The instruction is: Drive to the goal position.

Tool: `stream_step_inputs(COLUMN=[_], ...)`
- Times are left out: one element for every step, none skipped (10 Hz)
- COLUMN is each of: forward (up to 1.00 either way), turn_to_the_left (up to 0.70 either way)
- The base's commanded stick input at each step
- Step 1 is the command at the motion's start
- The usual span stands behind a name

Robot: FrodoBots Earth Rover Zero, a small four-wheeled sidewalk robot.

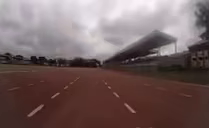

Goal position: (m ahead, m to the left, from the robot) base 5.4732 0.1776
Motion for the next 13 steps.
stream_step_inputs(forward=[0.7, 0.7, 0.7, 0.7, 0.7, 0.7, 0.7, 0.7, 0.7, 0.7, 0.7, 0.7, 0.7], turn_to_the_left=[0.0, 0.0, 0.0, 0.0, 0.0, 0.0, 0.0, 0.0, 0.0, 0.0, 0.0, 0.0, 0.0])
